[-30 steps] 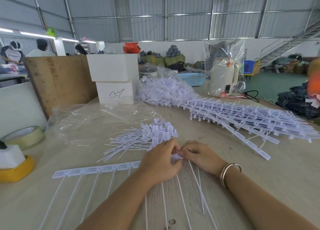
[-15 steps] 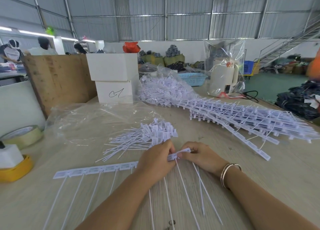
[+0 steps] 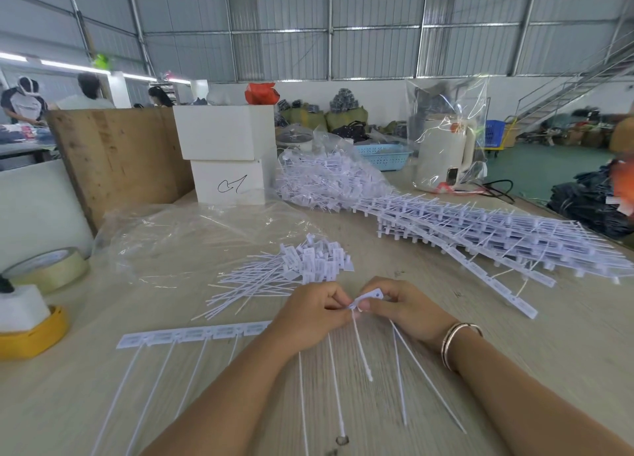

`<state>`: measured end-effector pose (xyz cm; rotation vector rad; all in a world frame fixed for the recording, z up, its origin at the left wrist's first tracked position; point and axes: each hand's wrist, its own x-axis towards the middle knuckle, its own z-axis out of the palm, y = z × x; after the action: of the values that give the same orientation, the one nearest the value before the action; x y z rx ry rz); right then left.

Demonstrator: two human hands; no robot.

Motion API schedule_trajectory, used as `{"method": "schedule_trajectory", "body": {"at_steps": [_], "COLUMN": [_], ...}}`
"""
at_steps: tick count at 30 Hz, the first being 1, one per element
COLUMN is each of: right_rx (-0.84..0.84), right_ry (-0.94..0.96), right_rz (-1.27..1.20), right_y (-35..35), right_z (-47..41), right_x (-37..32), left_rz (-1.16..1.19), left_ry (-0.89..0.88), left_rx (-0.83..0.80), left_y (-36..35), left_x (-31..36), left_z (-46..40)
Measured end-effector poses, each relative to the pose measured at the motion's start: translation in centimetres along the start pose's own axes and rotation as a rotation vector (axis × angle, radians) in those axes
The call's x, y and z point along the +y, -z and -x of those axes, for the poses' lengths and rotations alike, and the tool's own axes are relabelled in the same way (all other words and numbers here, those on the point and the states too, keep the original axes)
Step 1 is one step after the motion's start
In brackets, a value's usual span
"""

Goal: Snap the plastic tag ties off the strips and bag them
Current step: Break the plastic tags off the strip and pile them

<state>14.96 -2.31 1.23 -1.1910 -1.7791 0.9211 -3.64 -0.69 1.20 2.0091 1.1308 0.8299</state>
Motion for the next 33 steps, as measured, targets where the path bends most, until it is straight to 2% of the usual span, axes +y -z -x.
{"method": "schedule_trajectory", "body": {"at_steps": [10,13,16,20,24,29,33], "right_rx": [-0.04,-0.004,0.064,0.146,0.118,0.13,-0.001], "right_ry": [0.057,0.066,0.02,-0.053,-0.056,0.03,0.031], "right_rz": [-0.013,-0.11,-0.093,0.256,0.408,0.329,0.426], "right_y": [0.2,0.2,0.1,-0.3,-0.5,-0.7,-1.1], "right_z": [0.0,0.0,-0.2,-0.8,-0.9,-0.4,0.0], "right_x": [0.1,0.1,0.2,0.9,0.8,-0.3,-0.7], "left_rz": [0.164,0.198,-0.079,-0.452,-0.54,-0.578,-0.595], "left_ry": [0.024,0.028,-0.009,-0.106,-0.156,-0.176,-0.279], "left_rx": [-0.105,-0.121,-0.065,0.05,0.129,0.185,0.183], "left_y": [0.5,0.9,0.5,-0.3,-0.5,-0.2,-0.7], "left_x": [-0.1,-0.3,-0.5,0.0,0.5,0.7,1.1], "left_z": [-0.2,-0.2,0.1,0.4,0.3,0.2,0.4]}}
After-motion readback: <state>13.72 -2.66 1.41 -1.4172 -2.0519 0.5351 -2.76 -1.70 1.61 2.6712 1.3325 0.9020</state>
